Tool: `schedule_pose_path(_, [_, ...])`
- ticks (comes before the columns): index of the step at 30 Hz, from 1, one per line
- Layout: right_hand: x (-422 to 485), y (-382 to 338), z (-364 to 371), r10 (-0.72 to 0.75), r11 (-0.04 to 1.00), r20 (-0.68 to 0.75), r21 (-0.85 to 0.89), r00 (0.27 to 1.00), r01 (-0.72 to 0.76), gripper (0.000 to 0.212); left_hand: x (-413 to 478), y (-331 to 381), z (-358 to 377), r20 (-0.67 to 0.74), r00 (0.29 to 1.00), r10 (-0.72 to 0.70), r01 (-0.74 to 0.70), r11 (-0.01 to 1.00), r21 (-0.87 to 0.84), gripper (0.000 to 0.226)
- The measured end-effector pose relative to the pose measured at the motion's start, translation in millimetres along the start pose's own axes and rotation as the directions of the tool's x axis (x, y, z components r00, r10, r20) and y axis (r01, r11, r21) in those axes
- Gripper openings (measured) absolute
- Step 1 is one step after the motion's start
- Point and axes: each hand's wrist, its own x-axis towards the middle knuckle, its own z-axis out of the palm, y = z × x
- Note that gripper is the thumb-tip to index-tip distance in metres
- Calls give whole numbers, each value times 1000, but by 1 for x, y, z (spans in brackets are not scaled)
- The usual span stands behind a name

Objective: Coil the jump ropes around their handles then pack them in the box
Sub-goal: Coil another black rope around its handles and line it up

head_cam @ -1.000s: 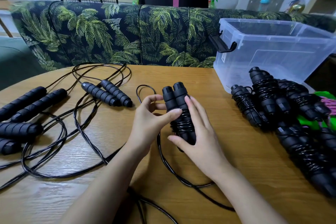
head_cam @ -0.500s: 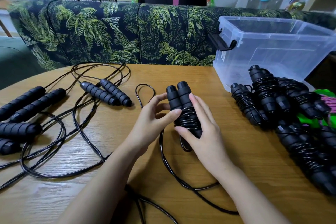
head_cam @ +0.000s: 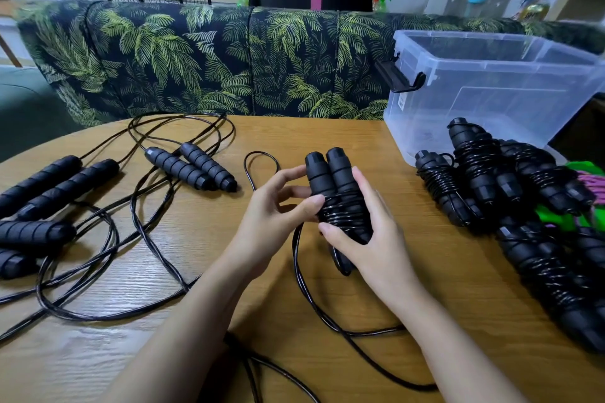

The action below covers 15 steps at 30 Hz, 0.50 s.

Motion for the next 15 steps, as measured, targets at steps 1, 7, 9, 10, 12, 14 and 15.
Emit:
schedule_pose_path(1, [0, 1, 0, 9, 1000, 12, 2, 1000, -9, 86, 0, 0, 1, -12, 1000, 1, -1, 1000, -5, 54])
schedule_pose_path(7, [-2, 0, 4, -32, 984, -24, -176, 999, 28, 82, 0, -1, 2, -90, 995, 37, -34, 999, 30, 57])
schedule_pose_path(9, [-4, 0, 7, -60, 984, -4, -166, 998, 58, 72, 0, -2, 1, -110, 992, 55, -49, 997, 53, 59])
schedule_pose_path(10, [-4, 0, 8, -65, 983, 11, -170, 998, 66, 69, 0, -2, 0, -114, 991, 67, -58, 995, 75, 60])
schedule_pose_path(12, [-4, 2, 8, -58, 978, 40, -200, 998, 65, 67, 0, -1, -1, -96, 993, 74, -63, 992, 113, 62])
schedule_pose_path(14, [-4, 3, 7, -40, 974, 55, -221, 998, 51, 67, -1, 0, -1, -57, 997, 49, -43, 994, 98, 67])
schedule_pose_path(15, [-4, 4, 6, -28, 974, 65, -224, 998, 42, 67, -1, 0, -1, -37, 999, 38, -35, 996, 84, 69])
